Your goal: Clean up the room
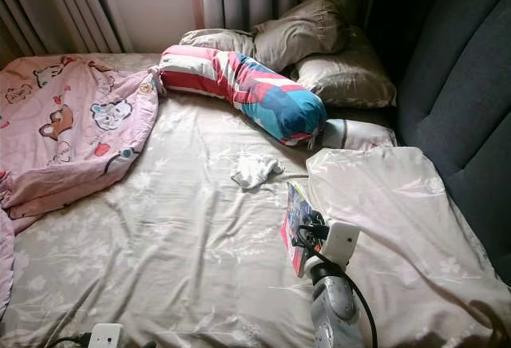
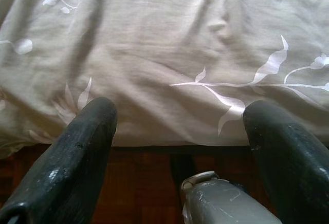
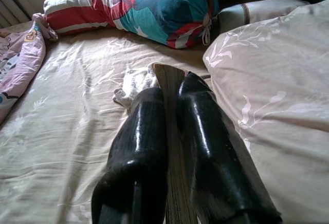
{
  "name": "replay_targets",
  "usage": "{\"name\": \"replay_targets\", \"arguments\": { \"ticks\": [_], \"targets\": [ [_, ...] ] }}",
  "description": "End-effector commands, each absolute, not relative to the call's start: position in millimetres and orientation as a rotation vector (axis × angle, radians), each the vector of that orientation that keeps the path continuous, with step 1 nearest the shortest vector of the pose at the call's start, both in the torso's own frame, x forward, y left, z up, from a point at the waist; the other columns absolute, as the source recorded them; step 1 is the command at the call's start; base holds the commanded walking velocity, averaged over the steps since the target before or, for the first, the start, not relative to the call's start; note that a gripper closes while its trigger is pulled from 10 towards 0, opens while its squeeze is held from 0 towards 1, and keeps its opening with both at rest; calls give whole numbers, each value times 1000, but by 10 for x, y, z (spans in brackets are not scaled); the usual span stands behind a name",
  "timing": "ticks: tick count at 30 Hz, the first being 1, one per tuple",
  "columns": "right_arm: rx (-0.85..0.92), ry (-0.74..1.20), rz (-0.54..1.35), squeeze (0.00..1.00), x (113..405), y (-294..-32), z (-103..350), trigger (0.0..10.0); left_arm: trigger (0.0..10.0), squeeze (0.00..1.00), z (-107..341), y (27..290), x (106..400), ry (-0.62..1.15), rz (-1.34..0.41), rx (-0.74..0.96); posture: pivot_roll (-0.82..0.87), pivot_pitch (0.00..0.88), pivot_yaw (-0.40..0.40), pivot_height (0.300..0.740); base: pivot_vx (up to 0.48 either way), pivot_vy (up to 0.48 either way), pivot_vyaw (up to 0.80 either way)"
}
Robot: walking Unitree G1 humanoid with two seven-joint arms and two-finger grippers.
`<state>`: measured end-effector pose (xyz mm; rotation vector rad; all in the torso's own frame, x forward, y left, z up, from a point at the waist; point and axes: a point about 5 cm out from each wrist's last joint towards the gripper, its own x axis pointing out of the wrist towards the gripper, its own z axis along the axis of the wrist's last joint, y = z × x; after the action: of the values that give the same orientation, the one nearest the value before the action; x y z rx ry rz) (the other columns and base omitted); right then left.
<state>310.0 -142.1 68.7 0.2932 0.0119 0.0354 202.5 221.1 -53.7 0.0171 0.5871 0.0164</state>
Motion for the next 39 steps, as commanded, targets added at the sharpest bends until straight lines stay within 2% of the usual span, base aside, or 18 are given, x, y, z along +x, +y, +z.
{"name": "replay_targets", "arguments": {
  "ticks": [1,11,25,31,39],
  "targets": [
    [297,-8,54,0,3133,-1380,750,10000,10000,0,-603,2253,1919,640,25,16,30,198,13,740,0,0,0],
    [298,-8,64,0,3130,-1356,748,10000,10000,0,-615,2268,1904,655,29,17,29,200,14,675,0,0,0],
    [299,18,78,0,3116,-1331,702,10000,10000,0,-625,2268,1887,661,29,20,34,204,17,675,0,0,0],
    [310,-10,87,0,3116,-1310,730,10000,10000,0,-625,2276,1882,662,29,21,34,205,17,645,0,0,0],
    [313,9,92,0,3108,-1287,693,10000,10000,0,-627,2290,1867,661,29,24,43,208,19,645,0,0,0]
  ]
}}
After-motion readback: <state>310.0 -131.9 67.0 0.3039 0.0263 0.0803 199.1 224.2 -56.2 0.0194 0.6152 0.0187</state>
